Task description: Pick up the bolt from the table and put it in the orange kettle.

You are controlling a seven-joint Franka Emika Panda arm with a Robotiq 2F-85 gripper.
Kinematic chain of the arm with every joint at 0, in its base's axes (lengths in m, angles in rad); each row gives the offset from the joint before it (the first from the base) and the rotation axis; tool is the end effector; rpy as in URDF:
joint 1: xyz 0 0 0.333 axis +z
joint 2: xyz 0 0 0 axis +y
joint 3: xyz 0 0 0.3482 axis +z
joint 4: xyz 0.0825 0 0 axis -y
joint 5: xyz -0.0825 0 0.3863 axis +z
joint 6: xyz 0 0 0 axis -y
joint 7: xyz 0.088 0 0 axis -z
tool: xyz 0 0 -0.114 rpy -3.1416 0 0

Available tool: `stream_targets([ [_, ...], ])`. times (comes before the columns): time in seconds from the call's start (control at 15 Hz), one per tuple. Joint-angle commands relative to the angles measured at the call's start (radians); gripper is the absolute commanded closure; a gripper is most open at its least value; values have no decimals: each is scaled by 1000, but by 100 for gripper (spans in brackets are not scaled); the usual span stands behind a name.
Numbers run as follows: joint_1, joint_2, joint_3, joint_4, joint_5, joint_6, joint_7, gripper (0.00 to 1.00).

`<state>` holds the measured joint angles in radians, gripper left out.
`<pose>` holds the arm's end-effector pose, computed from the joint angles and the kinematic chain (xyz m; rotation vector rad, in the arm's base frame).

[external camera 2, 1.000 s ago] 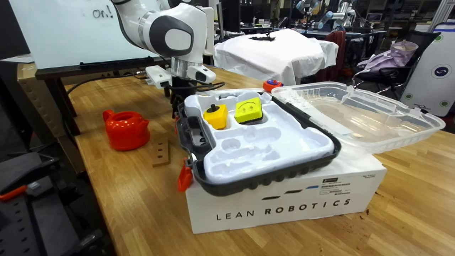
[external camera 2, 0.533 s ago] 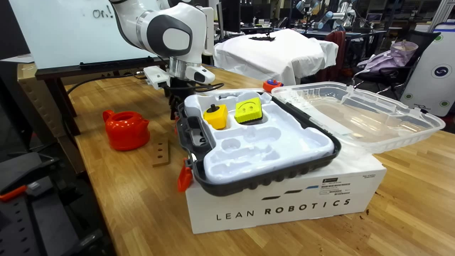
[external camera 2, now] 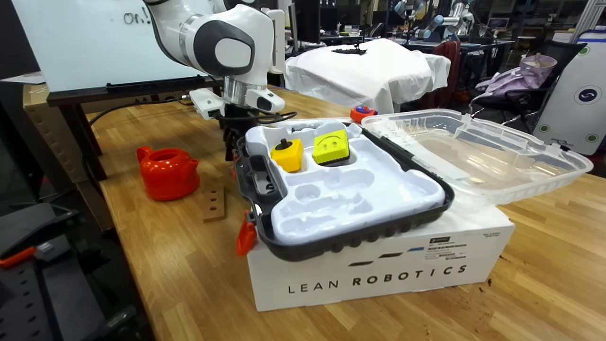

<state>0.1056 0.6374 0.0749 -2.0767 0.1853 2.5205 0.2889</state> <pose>0.5641 0.1031 0.1185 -3.0038 0.4235 0.3368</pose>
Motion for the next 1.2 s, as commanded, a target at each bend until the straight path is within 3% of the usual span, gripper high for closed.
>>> stream_targets([
  [0.0, -10, -14, 9, -11, 28, 2, -23, 28],
  [0.67, -14, -30, 9, -17, 30, -6, -25, 97],
  [0.73, -13, -34, 8, -20, 29, -6, -25, 93],
  [1.13, -10, -117, 6, -71, 26, 7, -24, 93],
])
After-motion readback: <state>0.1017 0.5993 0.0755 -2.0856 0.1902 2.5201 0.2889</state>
